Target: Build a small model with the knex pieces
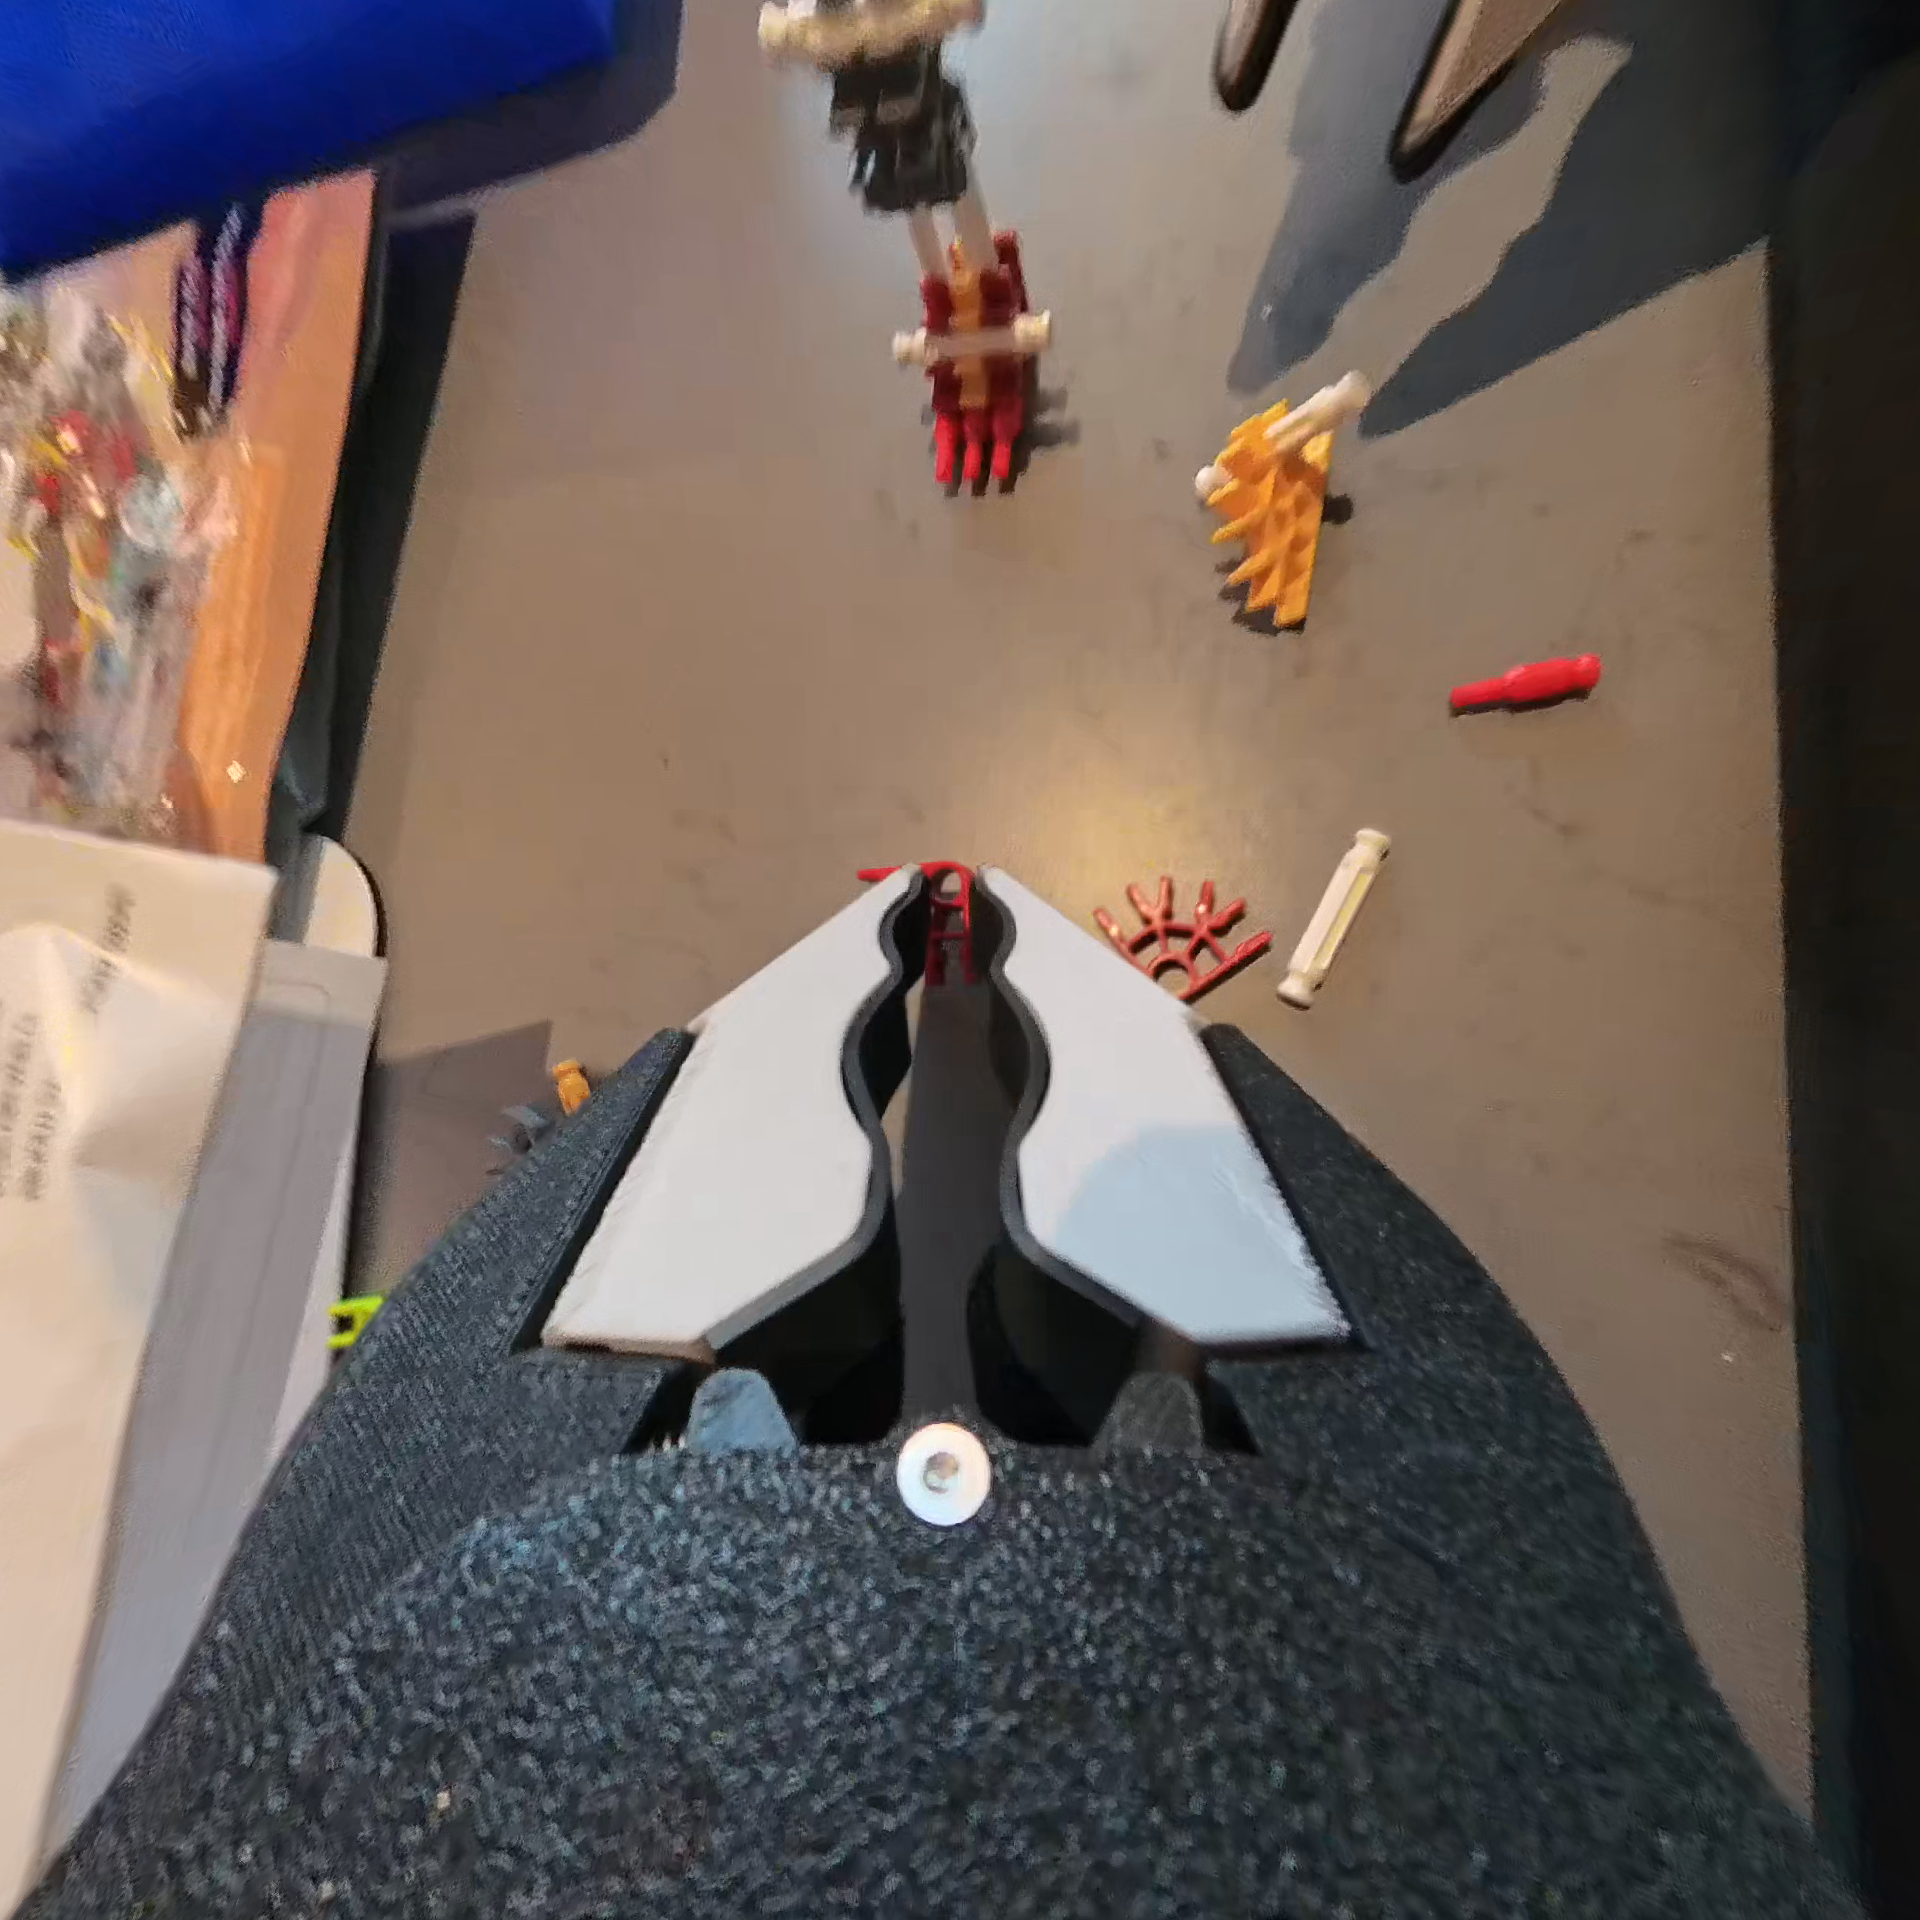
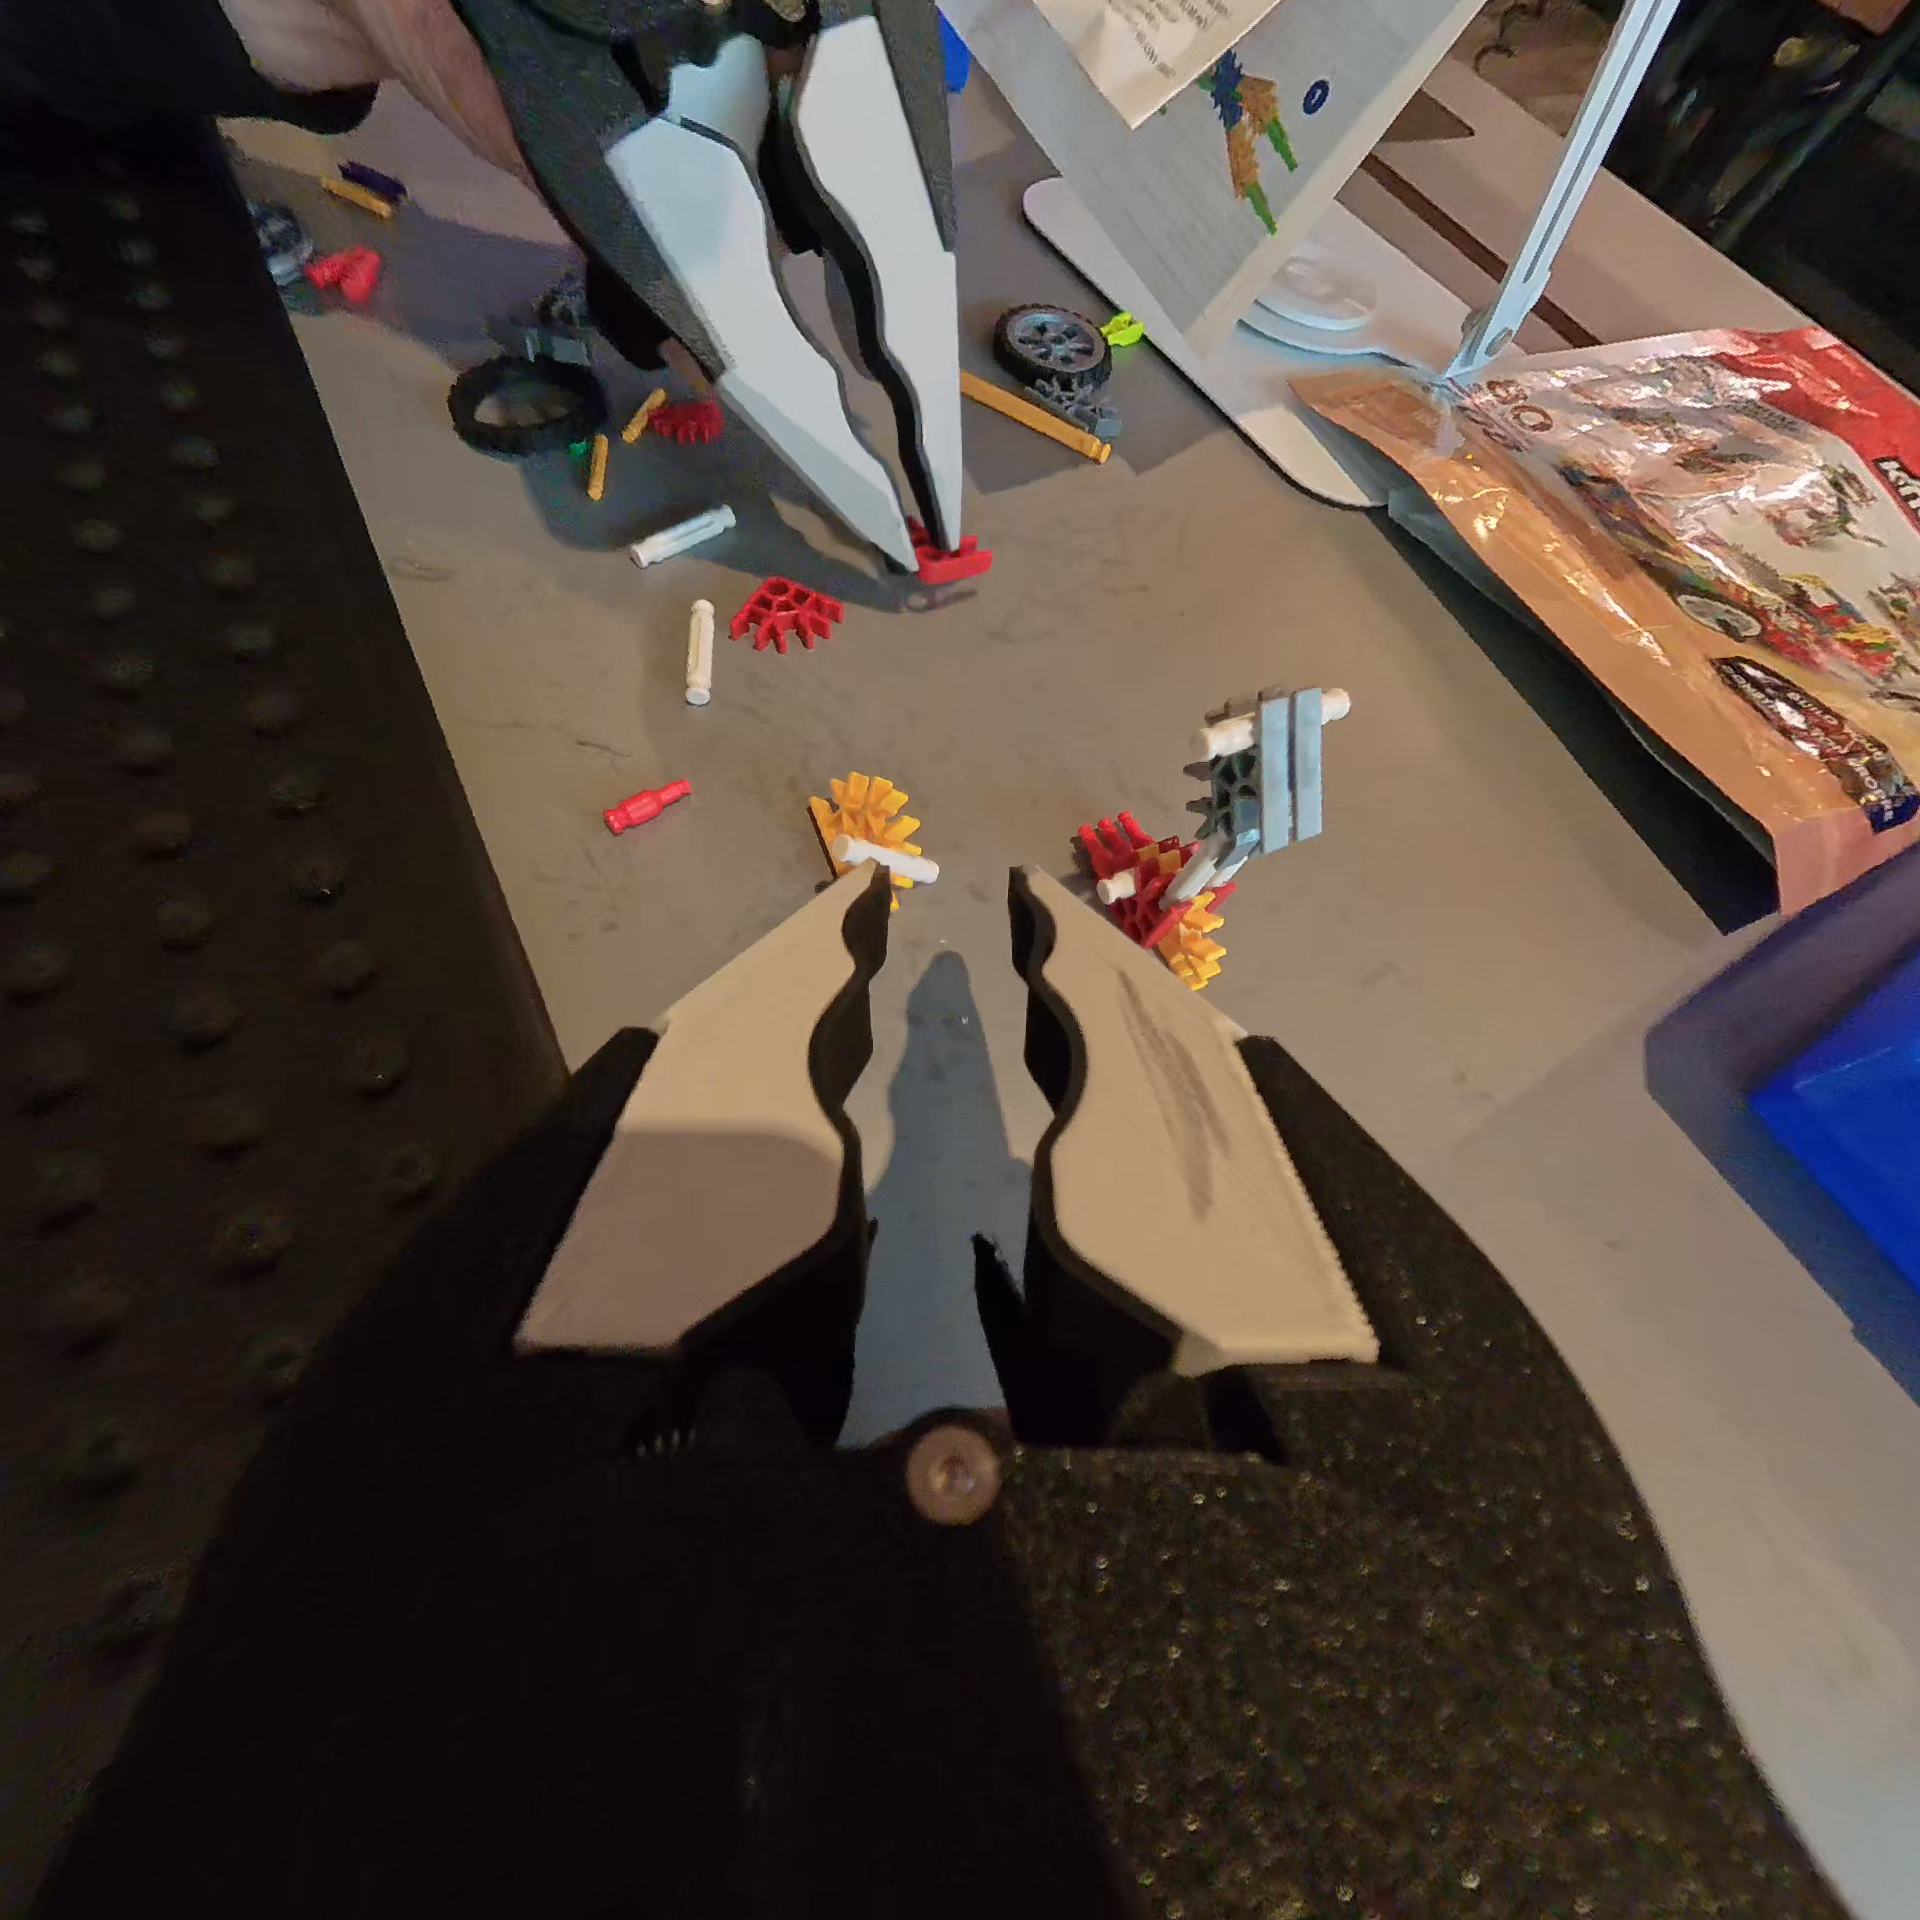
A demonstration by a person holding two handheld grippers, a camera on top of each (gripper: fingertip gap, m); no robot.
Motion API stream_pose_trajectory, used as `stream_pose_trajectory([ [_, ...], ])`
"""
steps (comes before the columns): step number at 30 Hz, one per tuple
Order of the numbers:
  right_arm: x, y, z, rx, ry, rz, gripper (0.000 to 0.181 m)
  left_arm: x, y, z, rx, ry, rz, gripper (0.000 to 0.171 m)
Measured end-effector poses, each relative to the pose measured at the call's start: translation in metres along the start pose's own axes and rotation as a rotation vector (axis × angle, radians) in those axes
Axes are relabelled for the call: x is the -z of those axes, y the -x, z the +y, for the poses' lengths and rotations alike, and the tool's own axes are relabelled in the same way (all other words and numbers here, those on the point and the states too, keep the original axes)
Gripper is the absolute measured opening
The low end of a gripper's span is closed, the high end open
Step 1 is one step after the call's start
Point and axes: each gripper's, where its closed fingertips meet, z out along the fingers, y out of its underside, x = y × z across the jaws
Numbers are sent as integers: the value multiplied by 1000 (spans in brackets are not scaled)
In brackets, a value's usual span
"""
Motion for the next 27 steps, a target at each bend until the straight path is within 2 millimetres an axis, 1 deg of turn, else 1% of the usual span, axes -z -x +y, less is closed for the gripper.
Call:
stream_pose_trajectory([
  [2,2,-1,-3,-20,-7,3,23,5,-6,-15,-59,-41,1,0],
  [5,5,-1,-6,-26,-16,-1,23,4,-15,-23,-136,-19,8,0],
  [7,7,-2,-6,-19,-10,5,23,2,-17,-20,-143,2,17,0],
  [8,8,-2,-5,-18,-9,7,23,1,-12,-18,-139,13,-3,0],
  [9,9,-2,-5,-18,-9,8,23,0,-7,-15,-116,18,-25,6],
  [11,10,-1,-4,-20,-9,10,23,-2,-1,-10,-44,22,-23,35],
  [12,10,-1,-2,-21,-8,10,23,-4,-2,-5,-17,43,0,41],
  [13,10,0,-2,-23,-8,8,23,-7,-4,-2,-10,55,19,44],
  [17,8,0,0,-27,-11,3,23,-13,-8,-2,41,41,88,41],
  [19,8,0,0,-29,-14,2,23,-14,-16,-3,47,45,144,26],
  [20,8,0,0,-30,-15,1,23,-14,-18,-4,42,42,154,22],
  [27,8,-1,0,-40,-23,4,22,-15,-18,-8,13,16,123,20],
])
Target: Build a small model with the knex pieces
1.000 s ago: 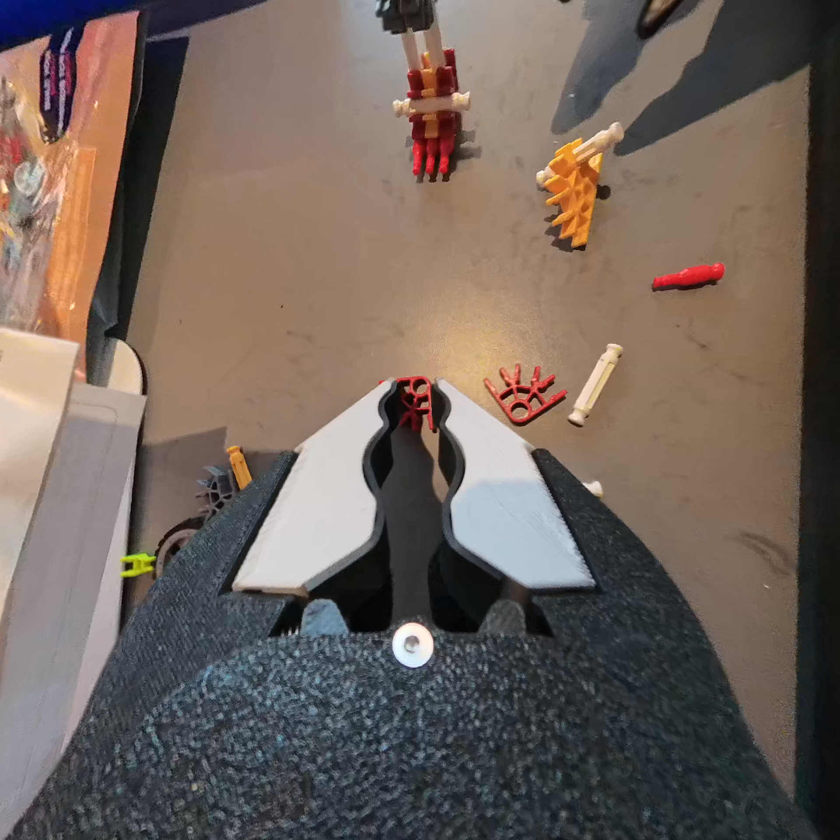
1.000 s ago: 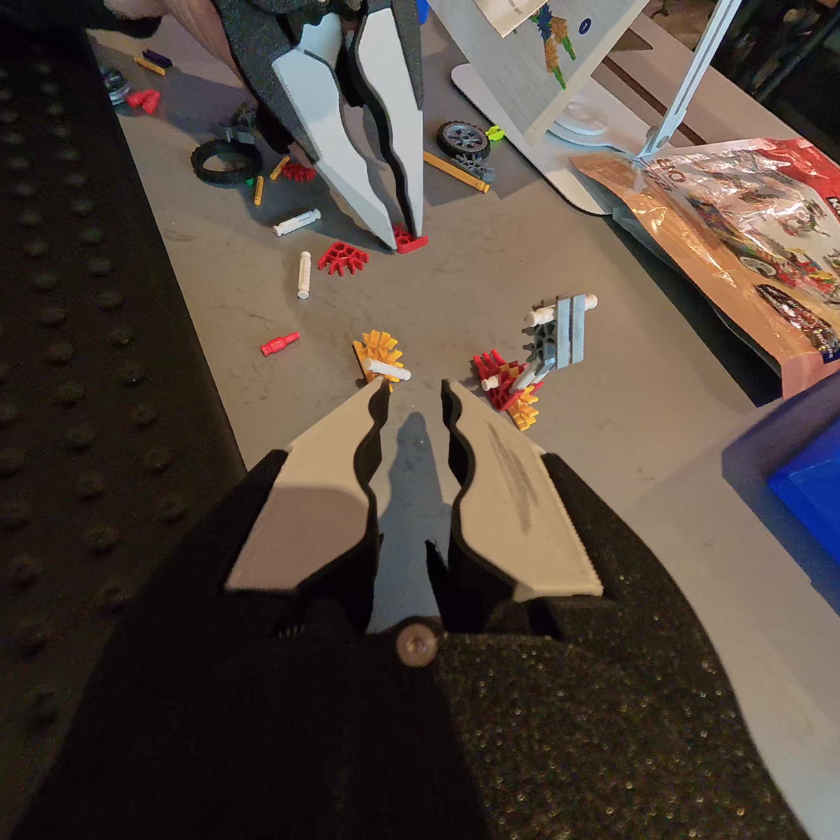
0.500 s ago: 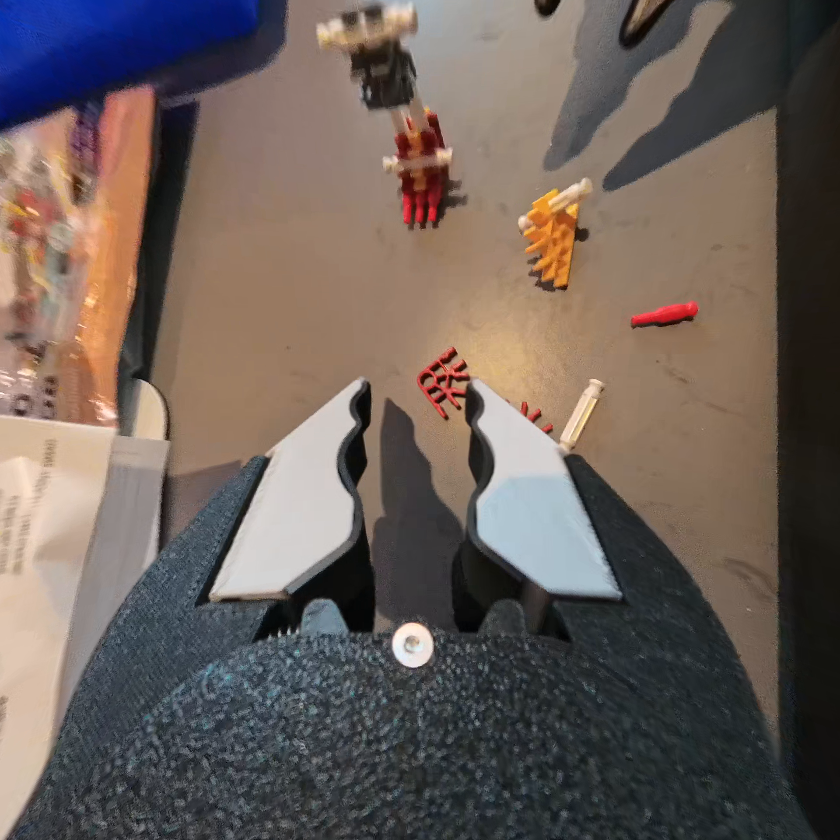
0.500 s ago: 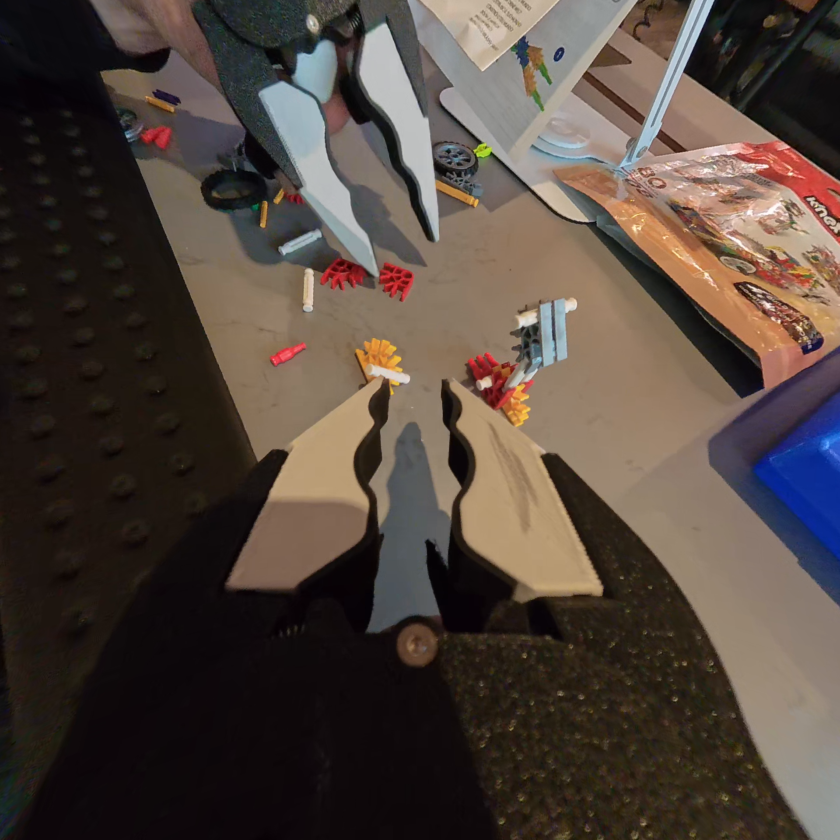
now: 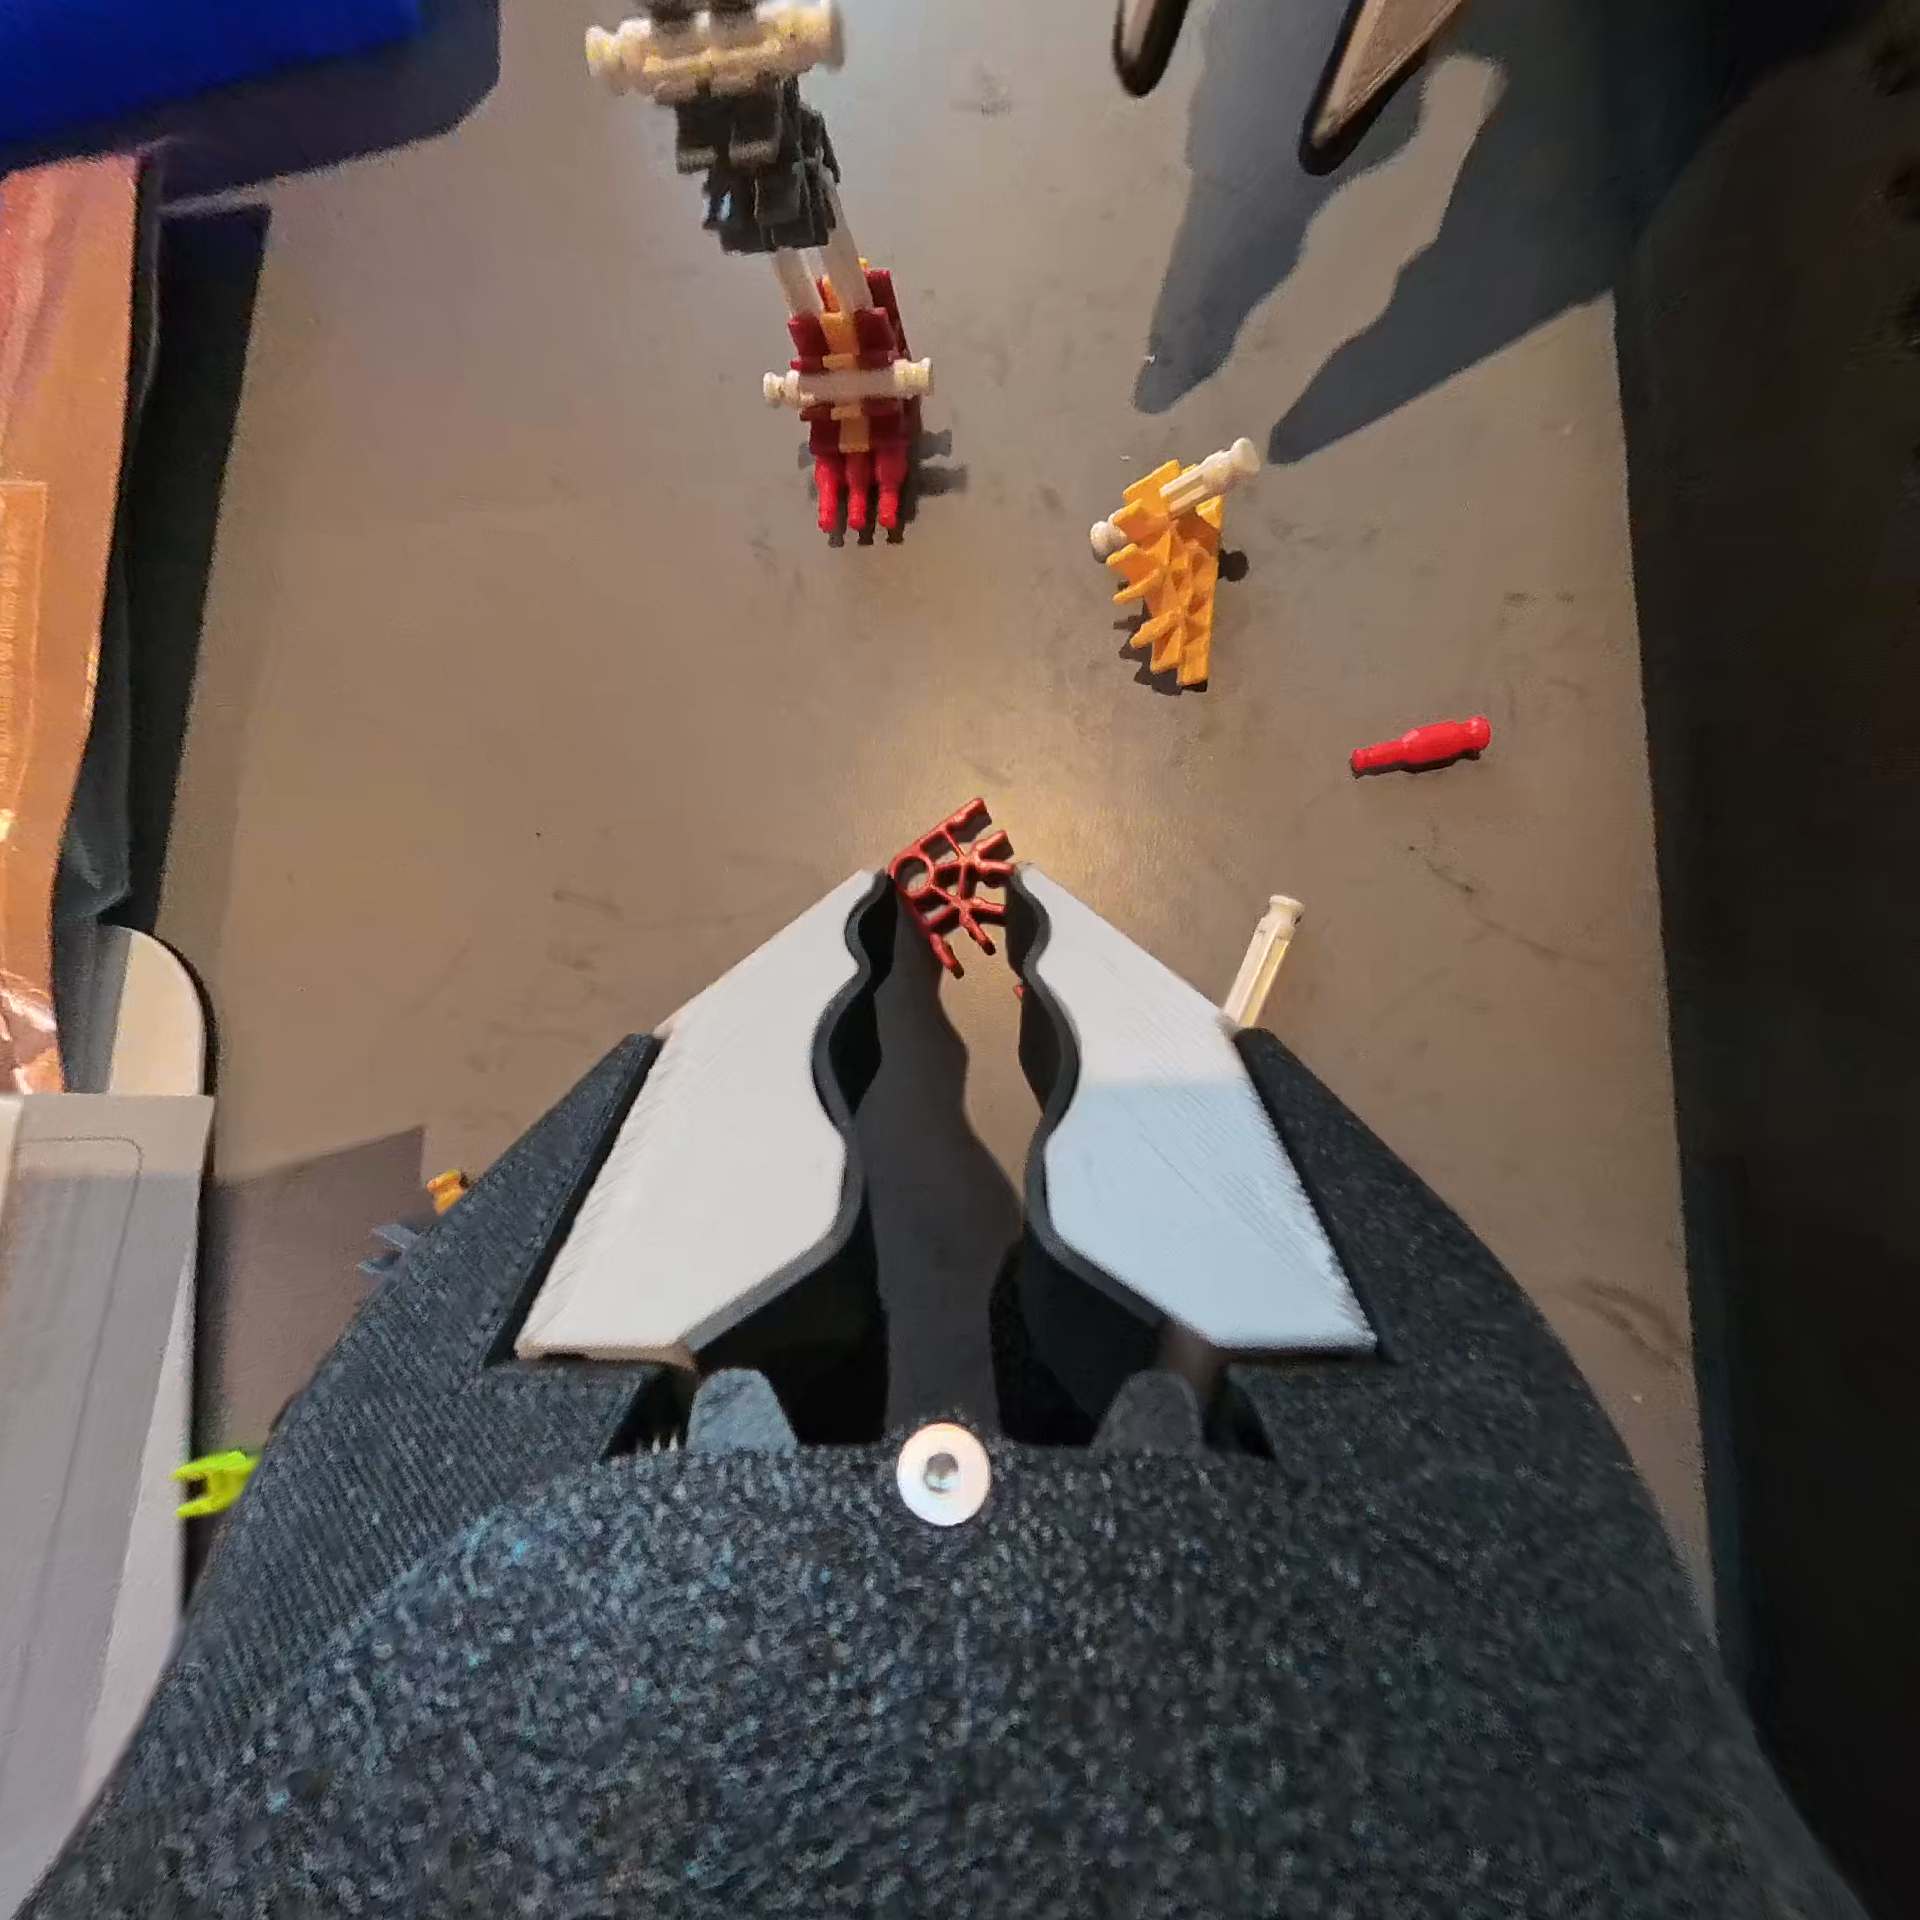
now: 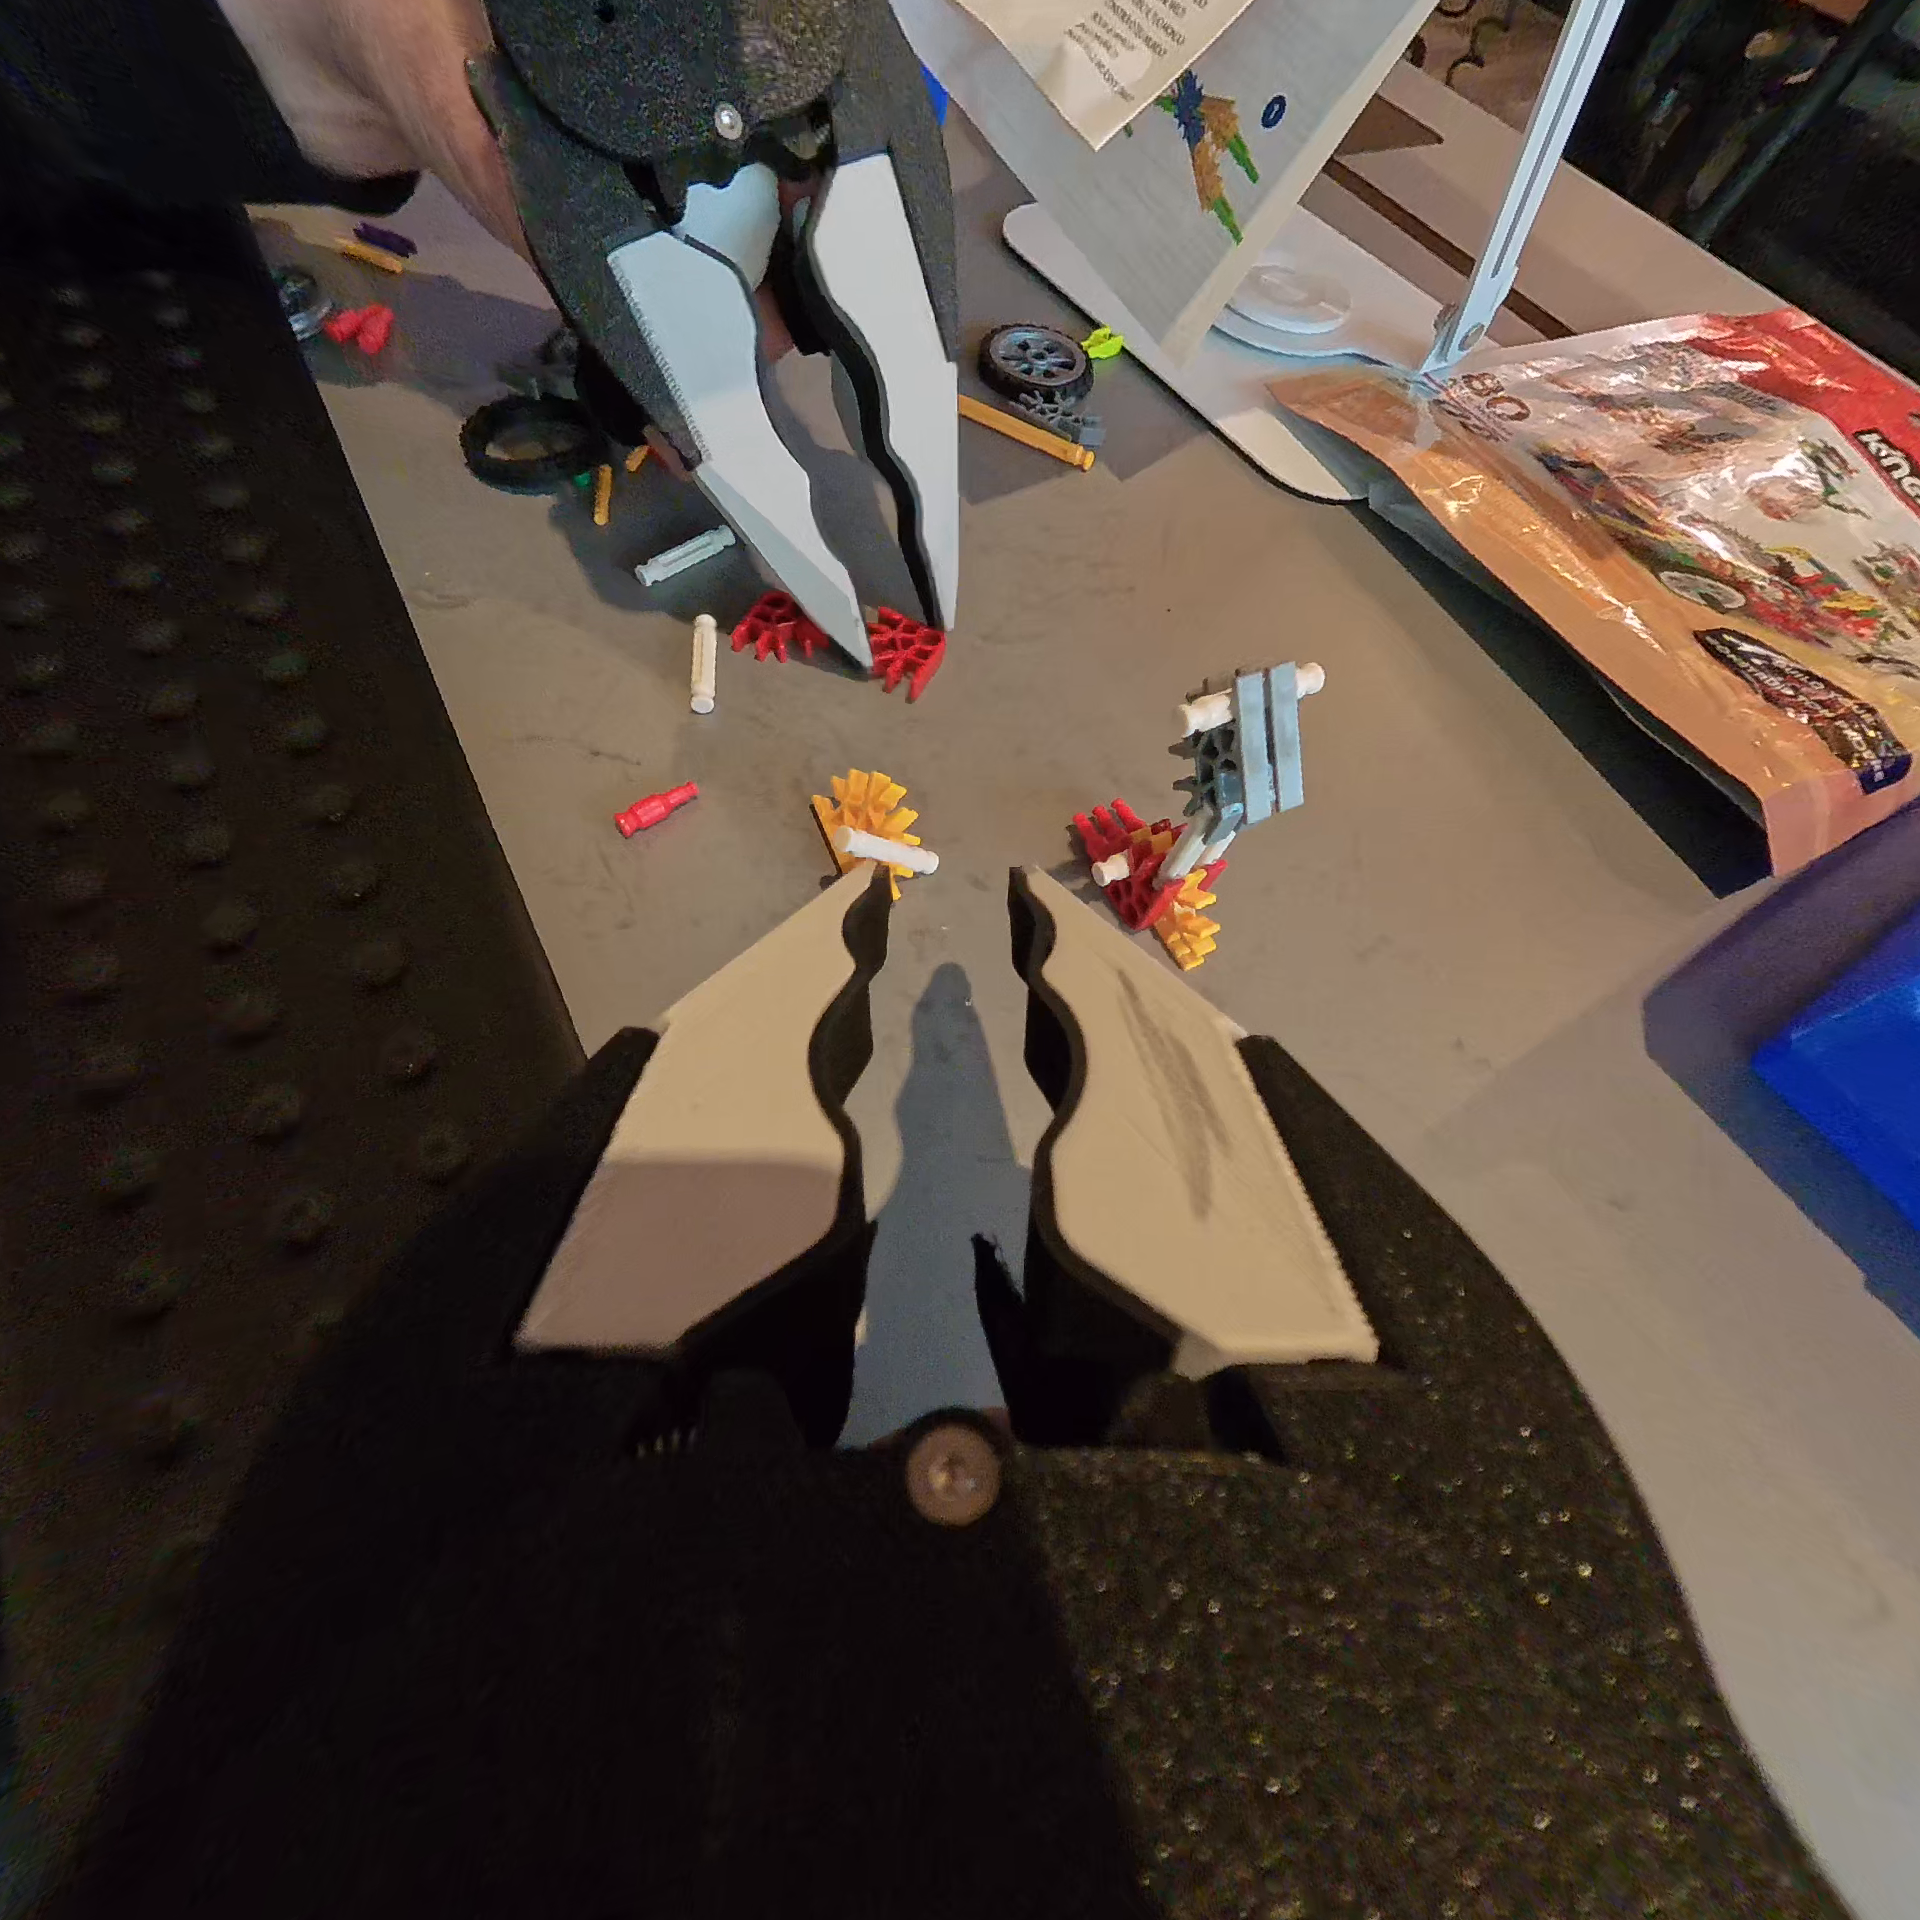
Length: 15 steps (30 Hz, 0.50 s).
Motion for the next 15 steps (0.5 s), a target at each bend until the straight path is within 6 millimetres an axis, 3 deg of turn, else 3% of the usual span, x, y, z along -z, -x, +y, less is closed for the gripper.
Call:
stream_pose_trajectory([
  [2,0,-2,-2,-12,-6,7,23,2,-5,-9,-45,-24,-9,20],
  [4,1,-1,-6,-33,-23,-1,23,6,-4,-23,-123,-47,-76,0],
  [7,3,1,-16,-80,-64,-31,23,13,-12,-45,-228,-82,-111,0],
  [10,2,0,-19,-77,-62,-28,22,12,-11,-43,-282,-29,-131,0],
  [12,1,-1,-18,-69,-53,-19,22,15,1,-41,-233,-38,-147,6],
  [15,2,-3,-15,-66,-48,-7,23,14,20,-35,-142,-40,-178,30],
])
